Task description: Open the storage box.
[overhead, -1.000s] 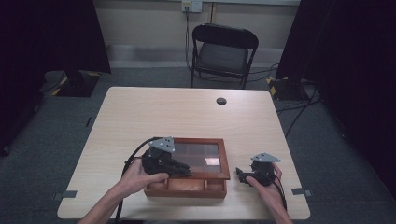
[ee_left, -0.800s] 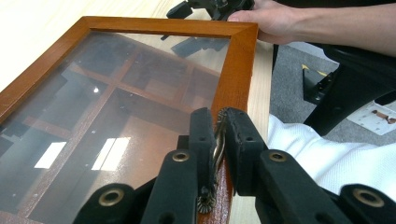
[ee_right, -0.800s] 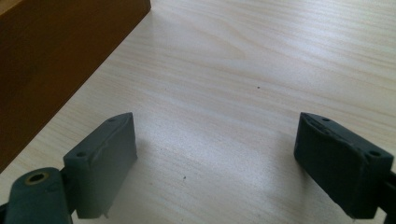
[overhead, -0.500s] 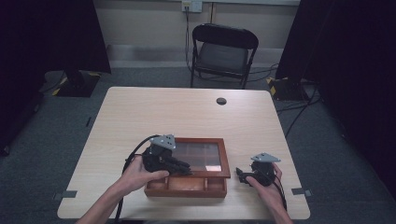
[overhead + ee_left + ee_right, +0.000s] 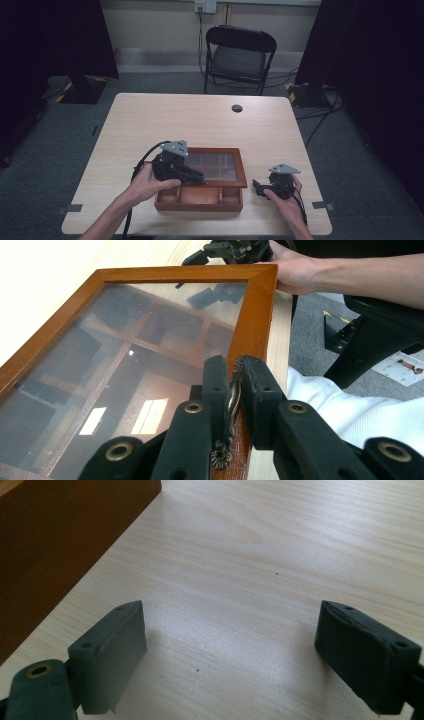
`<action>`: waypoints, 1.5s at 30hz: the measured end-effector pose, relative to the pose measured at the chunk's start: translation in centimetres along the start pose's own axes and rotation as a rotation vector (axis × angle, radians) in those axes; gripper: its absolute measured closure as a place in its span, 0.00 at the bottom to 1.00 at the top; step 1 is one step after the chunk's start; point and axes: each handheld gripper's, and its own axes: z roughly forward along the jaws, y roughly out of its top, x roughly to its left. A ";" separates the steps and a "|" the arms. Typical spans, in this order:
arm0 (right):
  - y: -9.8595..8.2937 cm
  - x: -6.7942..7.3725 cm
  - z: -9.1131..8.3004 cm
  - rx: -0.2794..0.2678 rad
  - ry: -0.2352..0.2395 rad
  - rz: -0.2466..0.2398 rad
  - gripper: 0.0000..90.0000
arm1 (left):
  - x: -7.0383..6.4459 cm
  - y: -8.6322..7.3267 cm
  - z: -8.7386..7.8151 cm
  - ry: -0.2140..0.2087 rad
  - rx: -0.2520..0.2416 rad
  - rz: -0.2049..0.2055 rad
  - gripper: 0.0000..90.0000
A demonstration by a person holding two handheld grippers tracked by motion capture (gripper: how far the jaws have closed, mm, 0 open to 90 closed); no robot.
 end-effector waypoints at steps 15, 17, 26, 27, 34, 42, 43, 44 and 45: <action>0.0 0.0 0.0 0.000 0.001 0.001 0.13 | 0.3 1.1 -0.6 0.006 0.001 0.014 0.90; 0.0 0.0 0.0 0.000 0.001 0.001 0.13 | 0.3 1.2 -0.7 0.009 0.010 0.011 0.90; 0.0 0.0 0.0 0.000 0.002 0.002 0.13 | 0.5 1.6 -1.0 0.010 0.021 0.016 0.90; 0.0 0.0 0.0 0.000 0.000 0.002 0.13 | 0.5 1.6 -1.0 0.005 0.011 0.013 0.90; 0.0 0.0 0.0 -0.001 0.002 0.002 0.13 | 0.6 2.0 -1.2 0.012 0.014 0.022 0.90; 0.0 0.0 0.0 0.000 0.001 -0.001 0.13 | 0.9 2.4 -1.4 0.009 0.015 0.024 0.91; 0.0 0.0 0.0 -0.001 0.003 0.000 0.13 | 0.9 2.4 -1.4 0.009 0.015 0.024 0.91; 0.0 0.0 0.0 0.000 0.001 -0.001 0.13 | 0.9 2.5 -1.4 0.005 0.014 0.022 0.91; 0.0 0.0 0.0 0.000 0.001 0.000 0.13 | 1.0 2.6 -1.5 0.004 0.018 0.023 0.91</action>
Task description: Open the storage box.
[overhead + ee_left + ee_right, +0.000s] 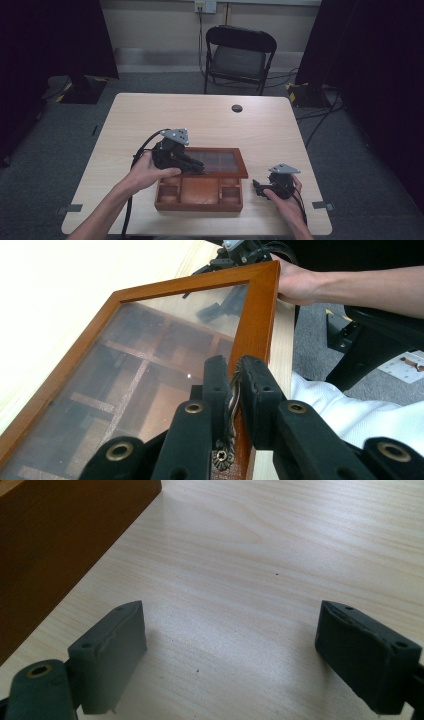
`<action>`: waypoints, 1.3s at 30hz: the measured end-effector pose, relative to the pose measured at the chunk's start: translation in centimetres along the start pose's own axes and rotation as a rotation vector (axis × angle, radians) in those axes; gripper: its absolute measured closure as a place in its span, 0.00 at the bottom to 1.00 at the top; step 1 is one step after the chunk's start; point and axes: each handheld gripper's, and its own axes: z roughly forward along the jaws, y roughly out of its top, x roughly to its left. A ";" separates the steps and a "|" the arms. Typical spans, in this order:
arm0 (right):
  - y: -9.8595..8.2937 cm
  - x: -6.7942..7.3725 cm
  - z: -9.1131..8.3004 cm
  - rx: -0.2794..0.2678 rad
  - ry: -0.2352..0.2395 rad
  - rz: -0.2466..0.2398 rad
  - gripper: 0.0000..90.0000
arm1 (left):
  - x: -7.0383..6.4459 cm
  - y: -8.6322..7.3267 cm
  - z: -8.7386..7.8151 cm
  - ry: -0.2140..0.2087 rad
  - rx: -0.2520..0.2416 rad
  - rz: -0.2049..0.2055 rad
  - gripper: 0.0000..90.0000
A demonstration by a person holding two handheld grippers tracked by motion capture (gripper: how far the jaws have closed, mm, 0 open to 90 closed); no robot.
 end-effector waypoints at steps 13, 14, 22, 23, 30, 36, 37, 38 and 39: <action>0.0 0.0 0.0 0.001 0.000 0.001 0.13 | 0.6 0.5 -0.3 -0.012 -0.005 -0.010 0.91; 0.0 0.0 0.0 0.000 0.001 0.001 0.13 | 0.6 0.6 -0.4 -0.007 0.003 -0.013 0.91; 0.0 0.0 0.0 0.001 0.000 0.001 0.13 | 0.9 0.9 -0.5 -0.012 0.003 -0.012 0.91; 0.0 0.0 0.0 0.000 0.001 0.001 0.13 | 1.0 1.0 -0.6 -0.016 0.002 -0.014 0.91; 0.0 0.0 0.0 0.001 -0.001 0.001 0.13 | 1.2 1.4 -0.8 -0.007 -0.008 -0.026 0.91; 0.0 0.0 0.0 0.000 0.002 0.001 0.13 | 1.3 1.6 -1.0 -0.005 0.008 -0.013 0.91; 0.0 0.0 0.0 0.000 -0.001 0.000 0.13 | 1.3 1.7 -1.0 -0.008 0.007 -0.015 0.91; 0.0 0.0 0.0 0.001 -0.001 0.001 0.13 | 1.4 1.7 -1.0 -0.007 0.003 -0.015 0.91; 0.0 0.0 0.0 0.000 0.001 0.001 0.13 | 1.3 1.8 -1.0 -0.001 -0.002 -0.015 0.91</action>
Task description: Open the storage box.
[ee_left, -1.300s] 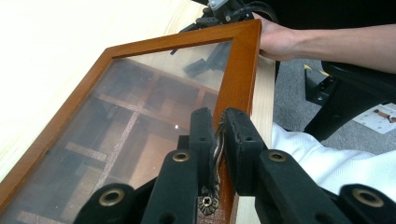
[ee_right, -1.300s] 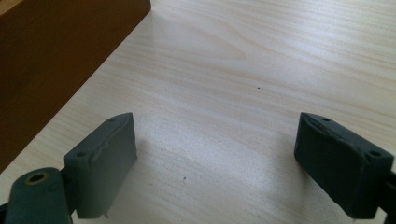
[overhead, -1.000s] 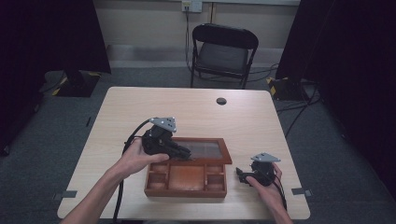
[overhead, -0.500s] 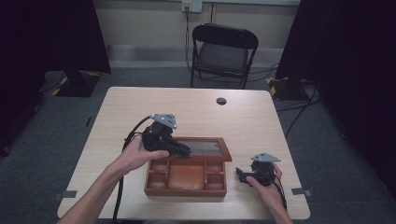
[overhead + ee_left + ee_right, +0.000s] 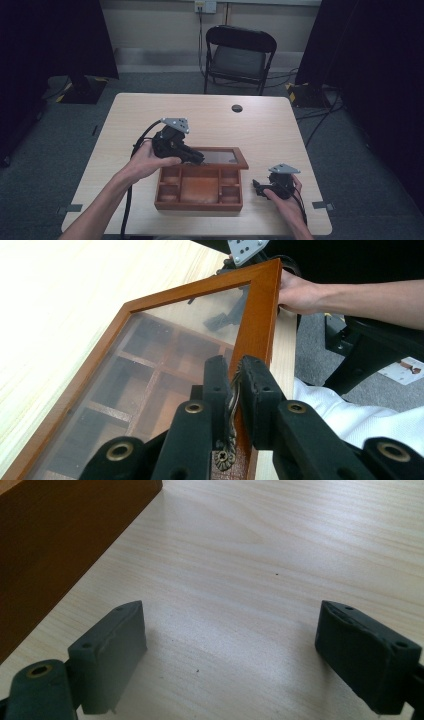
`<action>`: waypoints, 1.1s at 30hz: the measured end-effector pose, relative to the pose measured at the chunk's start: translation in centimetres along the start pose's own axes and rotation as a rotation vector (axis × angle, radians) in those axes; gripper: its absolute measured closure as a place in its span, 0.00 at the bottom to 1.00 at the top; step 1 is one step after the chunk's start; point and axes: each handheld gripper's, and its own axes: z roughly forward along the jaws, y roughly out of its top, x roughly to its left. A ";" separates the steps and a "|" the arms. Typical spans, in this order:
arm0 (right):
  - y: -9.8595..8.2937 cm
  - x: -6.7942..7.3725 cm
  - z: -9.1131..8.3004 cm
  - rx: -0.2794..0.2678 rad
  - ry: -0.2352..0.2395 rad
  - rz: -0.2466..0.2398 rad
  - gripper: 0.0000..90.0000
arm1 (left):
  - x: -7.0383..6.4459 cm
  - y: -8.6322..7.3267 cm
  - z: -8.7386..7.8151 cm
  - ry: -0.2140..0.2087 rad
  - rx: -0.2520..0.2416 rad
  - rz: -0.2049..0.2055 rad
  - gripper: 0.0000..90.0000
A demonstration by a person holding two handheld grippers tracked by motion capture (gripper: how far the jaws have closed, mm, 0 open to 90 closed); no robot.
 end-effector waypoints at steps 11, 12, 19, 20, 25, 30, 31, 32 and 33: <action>0.0 0.0 0.0 0.000 -0.002 0.000 0.13 | 0.3 0.4 -0.3 0.004 0.008 0.000 0.91; 0.0 0.0 0.0 0.000 -0.002 0.000 0.13 | 0.3 0.5 -0.3 0.000 0.013 0.007 0.91; 0.0 0.0 0.0 0.000 -0.002 0.000 0.13 | 0.7 0.4 -0.1 0.009 0.023 0.004 0.91; 0.0 0.0 0.0 0.000 -0.001 0.000 0.13 | 0.7 0.4 -0.1 0.009 0.023 0.004 0.91; 0.0 0.0 0.0 0.001 -0.001 0.000 0.13 | 0.6 0.3 0.0 0.005 0.013 0.004 0.91; 0.0 0.0 0.0 0.001 -0.001 0.000 0.13 | 0.6 0.4 -0.1 0.011 0.007 -0.001 0.91; 0.0 0.0 0.0 0.000 -0.001 0.000 0.13 | 0.6 0.4 -0.1 0.015 0.003 0.000 0.91; 0.0 0.0 0.0 0.001 -0.001 0.000 0.13 | 0.6 0.5 -0.2 0.025 0.018 0.001 0.91; 0.0 0.0 0.0 0.001 -0.001 0.000 0.13 | 0.6 0.5 -0.1 0.021 0.011 0.001 0.91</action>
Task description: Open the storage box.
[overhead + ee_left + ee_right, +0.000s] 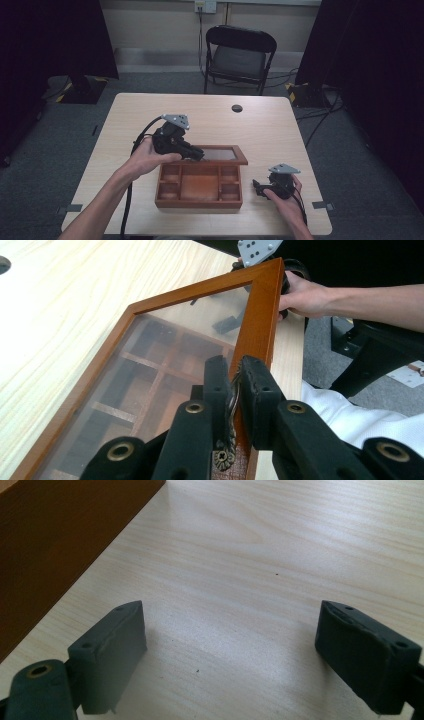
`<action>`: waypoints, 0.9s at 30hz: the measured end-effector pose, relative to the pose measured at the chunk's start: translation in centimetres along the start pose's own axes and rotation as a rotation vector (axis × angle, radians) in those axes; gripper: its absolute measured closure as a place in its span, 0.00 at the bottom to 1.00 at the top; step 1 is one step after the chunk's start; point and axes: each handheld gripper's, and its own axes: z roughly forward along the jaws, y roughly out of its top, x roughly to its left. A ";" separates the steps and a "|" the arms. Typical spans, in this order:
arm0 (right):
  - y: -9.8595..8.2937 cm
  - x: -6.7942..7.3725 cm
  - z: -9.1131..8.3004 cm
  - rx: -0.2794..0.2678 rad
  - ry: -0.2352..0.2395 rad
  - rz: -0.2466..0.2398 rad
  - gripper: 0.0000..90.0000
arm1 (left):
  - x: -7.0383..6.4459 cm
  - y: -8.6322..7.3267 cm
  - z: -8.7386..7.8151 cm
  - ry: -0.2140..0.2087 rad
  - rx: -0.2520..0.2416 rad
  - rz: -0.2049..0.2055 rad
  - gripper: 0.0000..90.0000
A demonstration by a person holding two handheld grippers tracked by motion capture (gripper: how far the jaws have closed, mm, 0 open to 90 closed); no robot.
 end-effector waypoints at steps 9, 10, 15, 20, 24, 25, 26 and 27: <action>0.0 0.0 0.0 0.000 0.000 0.000 0.13 | 0.0 0.1 0.0 0.003 0.007 0.005 0.91; 0.0 0.0 0.0 0.000 0.000 0.000 0.13 | 0.0 0.1 0.0 0.003 0.007 0.005 0.91; 0.0 0.0 0.0 0.000 0.000 0.000 0.13 | 0.0 0.1 0.0 0.005 0.004 0.005 0.91; 0.0 0.0 0.0 0.000 0.000 0.000 0.13 | -0.1 0.1 0.0 0.007 0.001 0.006 0.91; 0.0 0.0 0.0 0.000 0.000 0.000 0.13 | -0.1 0.1 0.0 0.008 0.002 0.008 0.91; 0.0 0.0 0.0 0.000 0.000 0.000 0.13 | -0.1 0.1 0.0 0.006 0.002 0.008 0.91; 0.0 0.0 0.0 0.000 0.000 0.000 0.13 | -0.1 0.1 0.0 0.003 0.005 0.012 0.91; 0.0 0.0 0.0 0.000 0.000 0.000 0.13 | -0.1 0.1 0.0 0.008 0.006 0.012 0.91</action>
